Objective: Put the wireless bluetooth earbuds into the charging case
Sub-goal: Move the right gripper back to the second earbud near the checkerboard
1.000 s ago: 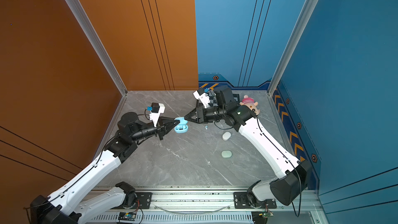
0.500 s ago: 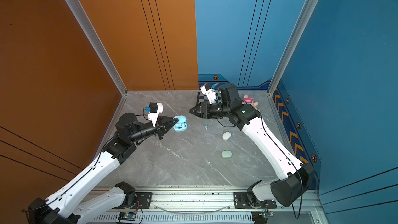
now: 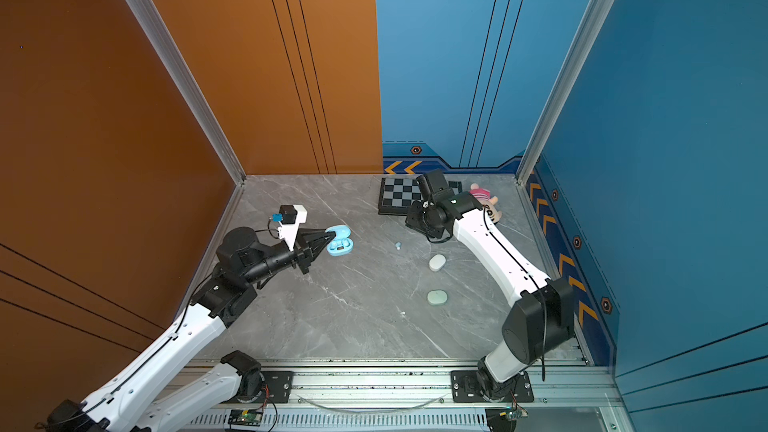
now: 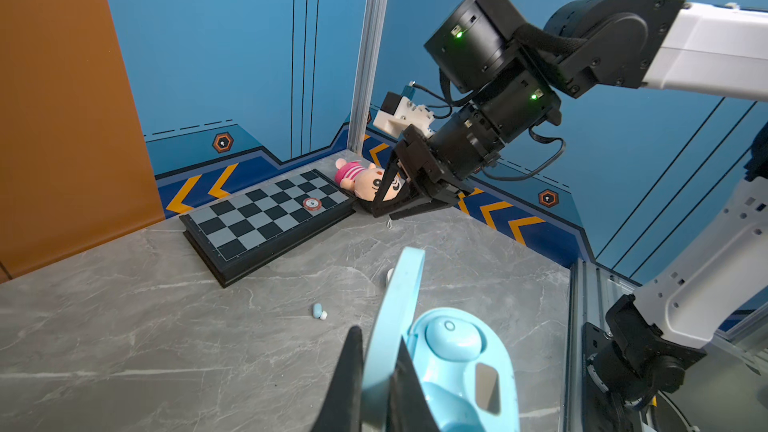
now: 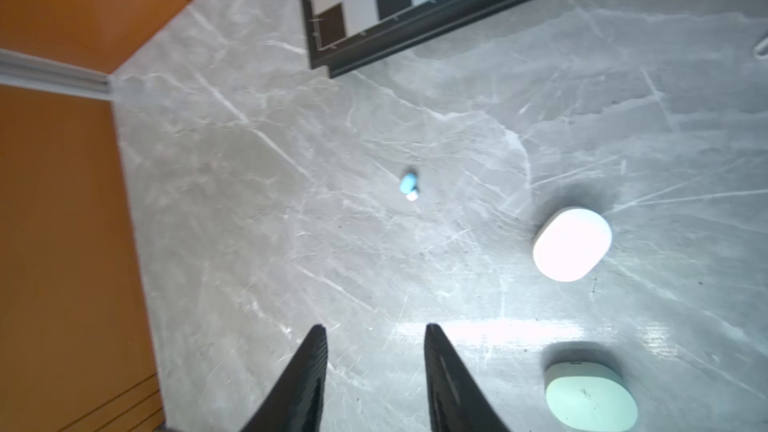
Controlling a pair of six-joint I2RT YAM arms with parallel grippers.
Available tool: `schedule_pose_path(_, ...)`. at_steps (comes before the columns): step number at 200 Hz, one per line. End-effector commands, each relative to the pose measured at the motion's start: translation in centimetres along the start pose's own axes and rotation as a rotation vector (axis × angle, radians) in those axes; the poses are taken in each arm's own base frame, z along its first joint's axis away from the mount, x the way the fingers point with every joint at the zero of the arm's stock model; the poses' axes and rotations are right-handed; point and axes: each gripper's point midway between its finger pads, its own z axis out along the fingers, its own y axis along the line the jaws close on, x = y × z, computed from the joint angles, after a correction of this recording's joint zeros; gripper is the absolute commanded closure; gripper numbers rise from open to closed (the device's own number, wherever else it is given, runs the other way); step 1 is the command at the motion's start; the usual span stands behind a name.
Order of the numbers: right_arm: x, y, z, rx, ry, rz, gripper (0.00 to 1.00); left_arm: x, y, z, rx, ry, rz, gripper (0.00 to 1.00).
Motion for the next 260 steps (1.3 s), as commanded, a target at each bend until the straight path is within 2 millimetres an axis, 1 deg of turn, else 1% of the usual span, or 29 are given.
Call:
schedule_pose_path(1,0.2,-1.8,3.2,0.177,-0.019,0.085,0.56,0.9,0.9,-0.2,-0.041,0.005,0.01,1.0)
schedule_pose_path(20,0.3,-1.6,6.0,0.237,-0.013,0.113,0.54,1.7,1.1,-0.1,-0.042,0.014,0.007,1.0)
schedule_pose_path(45,0.5,-0.9,9.5,0.281,0.001,0.132,0.54,2.7,1.4,-0.1,-0.054,0.02,0.006,1.0)
schedule_pose_path(59,0.6,-0.5,11.1,0.3,0.012,0.124,0.54,3.0,1.6,-0.1,-0.06,0.02,0.004,1.0)
schedule_pose_path(64,0.5,-0.2,11.2,0.297,0.012,0.122,0.54,3.1,1.6,-0.2,-0.061,0.019,0.003,1.0)
schedule_pose_path(65,0.7,-0.3,11.8,0.307,0.02,0.121,0.54,3.1,1.6,-0.1,-0.061,0.02,0.002,1.0)
schedule_pose_path(67,0.8,-0.5,12.4,0.317,0.027,0.121,0.54,3.2,1.7,-0.2,-0.063,0.021,0.001,1.0)
schedule_pose_path(76,1.3,-0.9,13.6,0.339,0.048,0.122,0.54,3.4,1.7,-0.2,-0.065,0.022,0.0,1.0)
schedule_pose_path(79,0.8,-0.4,13.7,0.326,0.039,0.124,0.54,3.4,1.7,-0.3,-0.066,0.022,0.0,1.0)
schedule_pose_path(86,0.8,-0.2,14.2,0.327,0.041,0.124,0.55,3.6,1.7,-0.3,-0.069,0.022,-0.001,1.0)
schedule_pose_path(103,0.7,-0.4,15.7,0.341,0.056,0.117,0.57,3.9,1.9,-0.5,-0.079,0.02,0.002,1.0)
schedule_pose_path(123,0.4,-0.4,17.0,0.351,0.066,0.1,0.6,4.2,2.0,-0.7,-0.084,0.021,0.001,1.0)
schedule_pose_path(136,0.4,-0.5,17.4,0.367,0.072,0.089,0.62,4.3,2.0,-0.8,-0.086,0.02,-0.001,1.0)
schedule_pose_path(154,0.2,-0.6,17.7,0.383,0.07,0.07,0.62,4.4,2.2,-0.9,-0.092,0.018,-0.001,1.0)
schedule_pose_path(184,0.4,-1.3,18.3,0.414,0.081,0.051,0.62,4.3,2.5,-1.1,-0.101,0.012,-0.002,1.0)
schedule_pose_path(229,1.1,-2.1,18.4,0.453,0.084,0.022,0.61,4.1,2.7,-1.3,-0.102,0.008,-0.006,1.0)
schedule_pose_path(260,1.7,-2.0,18.5,0.458,0.091,0.017,0.62,3.9,2.8,-1.4,-0.1,0.002,-0.007,1.0)
